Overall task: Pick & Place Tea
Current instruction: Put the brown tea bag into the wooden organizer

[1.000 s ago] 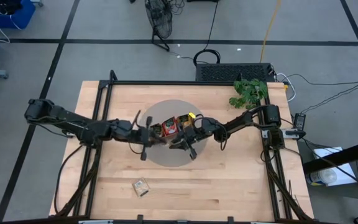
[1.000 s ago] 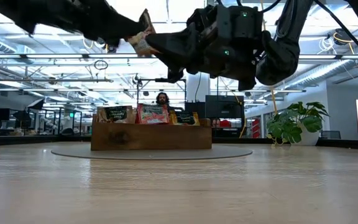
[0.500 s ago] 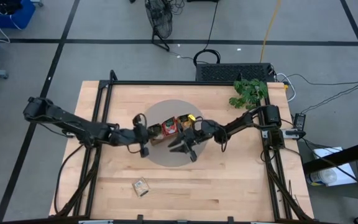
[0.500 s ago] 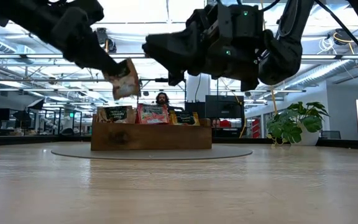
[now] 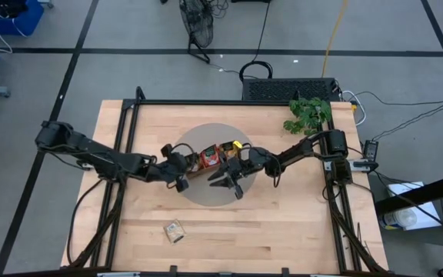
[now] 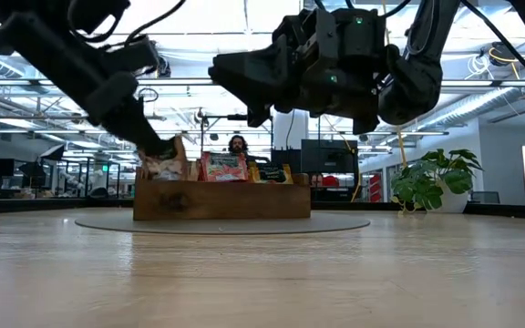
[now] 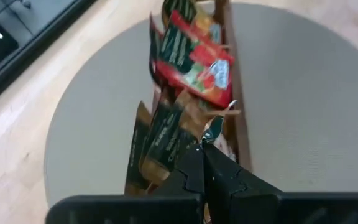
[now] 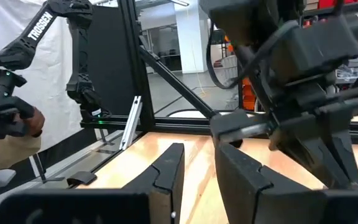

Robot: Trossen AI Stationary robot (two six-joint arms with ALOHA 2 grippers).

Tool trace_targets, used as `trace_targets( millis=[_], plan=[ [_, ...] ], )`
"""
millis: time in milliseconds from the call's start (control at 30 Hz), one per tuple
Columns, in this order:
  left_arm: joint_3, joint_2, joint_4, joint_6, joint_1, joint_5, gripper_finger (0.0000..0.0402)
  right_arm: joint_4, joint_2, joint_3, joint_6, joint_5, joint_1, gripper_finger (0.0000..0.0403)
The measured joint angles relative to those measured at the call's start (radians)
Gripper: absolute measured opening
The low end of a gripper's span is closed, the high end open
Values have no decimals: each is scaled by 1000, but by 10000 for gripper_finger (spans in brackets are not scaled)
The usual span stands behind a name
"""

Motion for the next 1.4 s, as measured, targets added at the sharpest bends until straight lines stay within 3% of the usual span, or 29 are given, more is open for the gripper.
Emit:
trace_targets(
  millis=[367,633,800,1400],
  plan=[
    [0,8,-21,-6,27,8,2,0,0,1,0,0,0,75],
    [1,111,16,-6,50,4,4,0,0,1,0,0,0,75],
    [1,113,24,4,56,23,7,0,0,1,0,0,2,75],
    [0,-96,-25,30,52,32,139,0,-1,1,0,1,6,75]
  ],
)
